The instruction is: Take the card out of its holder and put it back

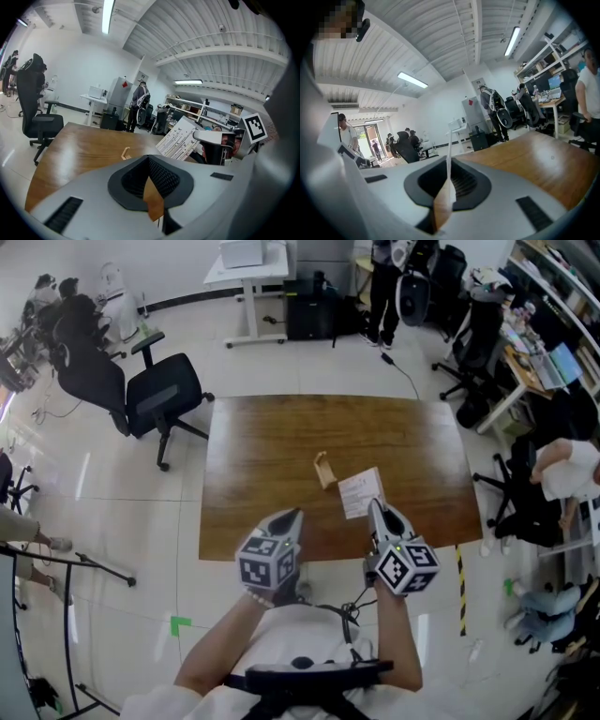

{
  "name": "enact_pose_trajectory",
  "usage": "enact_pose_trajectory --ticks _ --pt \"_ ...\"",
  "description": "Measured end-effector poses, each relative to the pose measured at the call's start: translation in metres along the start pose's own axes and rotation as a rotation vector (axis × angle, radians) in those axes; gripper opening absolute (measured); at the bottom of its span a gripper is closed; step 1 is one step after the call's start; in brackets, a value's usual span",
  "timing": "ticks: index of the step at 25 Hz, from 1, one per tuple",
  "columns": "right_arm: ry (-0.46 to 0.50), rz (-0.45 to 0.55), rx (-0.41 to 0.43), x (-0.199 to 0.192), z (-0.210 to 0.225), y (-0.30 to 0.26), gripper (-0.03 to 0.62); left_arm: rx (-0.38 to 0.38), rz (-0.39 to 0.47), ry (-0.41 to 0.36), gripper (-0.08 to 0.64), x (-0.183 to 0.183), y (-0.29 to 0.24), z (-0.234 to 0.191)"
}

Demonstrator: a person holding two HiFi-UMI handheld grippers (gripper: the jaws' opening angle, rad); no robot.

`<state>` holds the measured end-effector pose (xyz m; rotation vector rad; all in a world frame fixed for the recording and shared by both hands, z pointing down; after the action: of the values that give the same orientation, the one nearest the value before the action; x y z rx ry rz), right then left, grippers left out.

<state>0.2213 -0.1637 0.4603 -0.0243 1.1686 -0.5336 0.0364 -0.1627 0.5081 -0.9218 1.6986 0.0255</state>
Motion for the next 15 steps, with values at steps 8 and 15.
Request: enact_pose_trajectory --ticks 8,15 --pt "0.035 -0.008 0.001 0.012 0.012 -0.040 0.025 -0.017 -0.032 -0.011 -0.005 -0.001 -0.018 0.000" --pt "0.055 -0.030 0.001 0.019 0.026 -0.075 0.025 -0.030 -0.053 -0.001 -0.005 -0.002 -0.036 -0.003"
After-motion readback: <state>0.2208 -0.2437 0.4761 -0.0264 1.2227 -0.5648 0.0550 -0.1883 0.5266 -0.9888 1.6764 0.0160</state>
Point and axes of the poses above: the fingertips, and each gripper's own axes: y backward along the fingers, z to its right, x out of its top, the point moved 3 cm from there along y, backward along the fingers, and after that the axes turned 4 degrees about -y, right-handed, at the moved point
